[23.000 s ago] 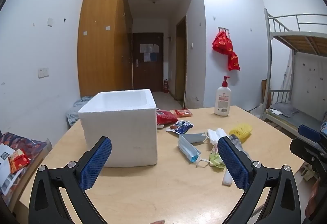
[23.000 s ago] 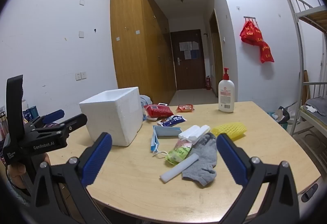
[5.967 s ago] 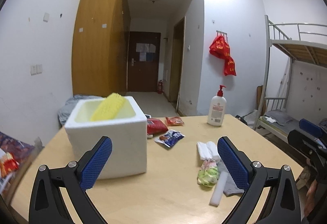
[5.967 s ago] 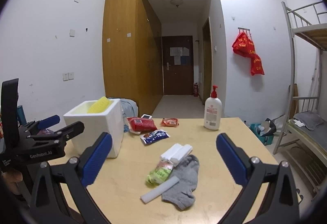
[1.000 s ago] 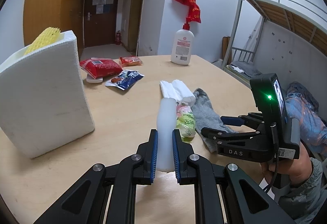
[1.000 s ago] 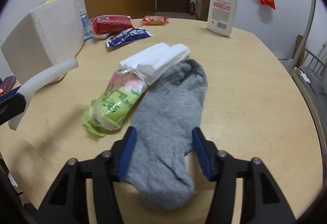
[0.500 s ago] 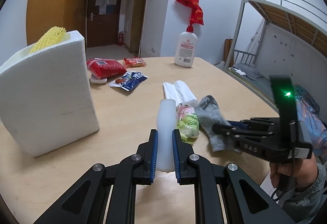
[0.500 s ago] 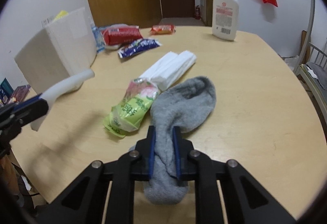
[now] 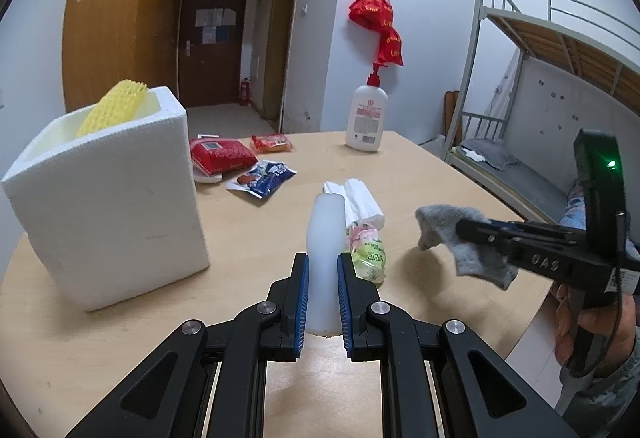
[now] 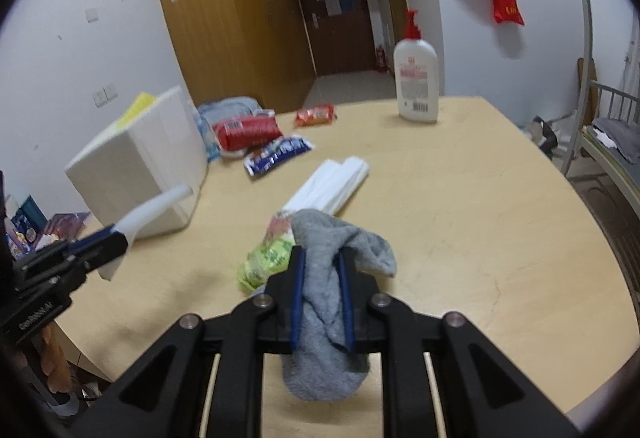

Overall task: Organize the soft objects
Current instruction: 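Carry the white stick and grey sock with both tools over the foam box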

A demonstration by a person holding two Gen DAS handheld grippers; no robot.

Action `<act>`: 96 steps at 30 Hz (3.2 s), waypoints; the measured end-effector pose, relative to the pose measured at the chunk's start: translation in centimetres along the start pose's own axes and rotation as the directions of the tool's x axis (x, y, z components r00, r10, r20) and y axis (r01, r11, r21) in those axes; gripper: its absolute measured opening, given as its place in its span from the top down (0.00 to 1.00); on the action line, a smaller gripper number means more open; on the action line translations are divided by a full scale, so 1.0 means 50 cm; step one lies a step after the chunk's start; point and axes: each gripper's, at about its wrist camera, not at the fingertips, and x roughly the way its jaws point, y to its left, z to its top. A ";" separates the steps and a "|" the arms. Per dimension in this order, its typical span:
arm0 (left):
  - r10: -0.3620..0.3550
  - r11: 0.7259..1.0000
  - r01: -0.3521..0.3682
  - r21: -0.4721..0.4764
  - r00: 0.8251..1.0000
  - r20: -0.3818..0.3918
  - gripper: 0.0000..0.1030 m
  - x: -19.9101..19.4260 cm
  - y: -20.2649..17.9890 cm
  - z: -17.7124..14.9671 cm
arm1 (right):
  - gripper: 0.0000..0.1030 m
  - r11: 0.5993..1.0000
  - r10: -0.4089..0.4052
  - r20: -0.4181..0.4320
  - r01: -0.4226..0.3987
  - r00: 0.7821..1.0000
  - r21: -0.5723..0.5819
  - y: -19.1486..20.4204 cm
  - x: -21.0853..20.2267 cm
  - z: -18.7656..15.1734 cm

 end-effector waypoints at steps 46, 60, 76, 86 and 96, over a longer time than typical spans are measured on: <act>0.142 0.989 -0.146 0.012 0.973 0.180 0.85 -0.199 -0.045 0.022 | 0.86 0.987 0.129 0.244 -0.102 0.961 -0.121 0.092 -0.184 0.012; 0.309 0.951 -0.297 -0.092 0.929 0.201 0.85 -0.262 0.031 0.010 | 0.86 0.933 0.310 0.195 -0.259 0.931 -0.248 0.190 -0.137 0.043; 0.442 0.893 -0.410 -0.187 0.876 0.194 0.85 -0.313 0.101 -0.003 | 0.86 0.859 0.446 0.122 -0.386 0.887 -0.337 0.282 -0.090 0.067; 0.450 0.889 -0.417 -0.189 0.873 0.187 0.85 -0.307 0.115 0.010 | 0.86 0.846 0.461 0.110 -0.399 0.881 -0.353 0.303 -0.077 0.092; 0.453 0.887 -0.420 -0.190 0.872 0.188 0.85 -0.301 0.129 0.038 | 0.86 0.847 0.455 0.107 -0.392 0.884 -0.360 0.324 -0.063 0.126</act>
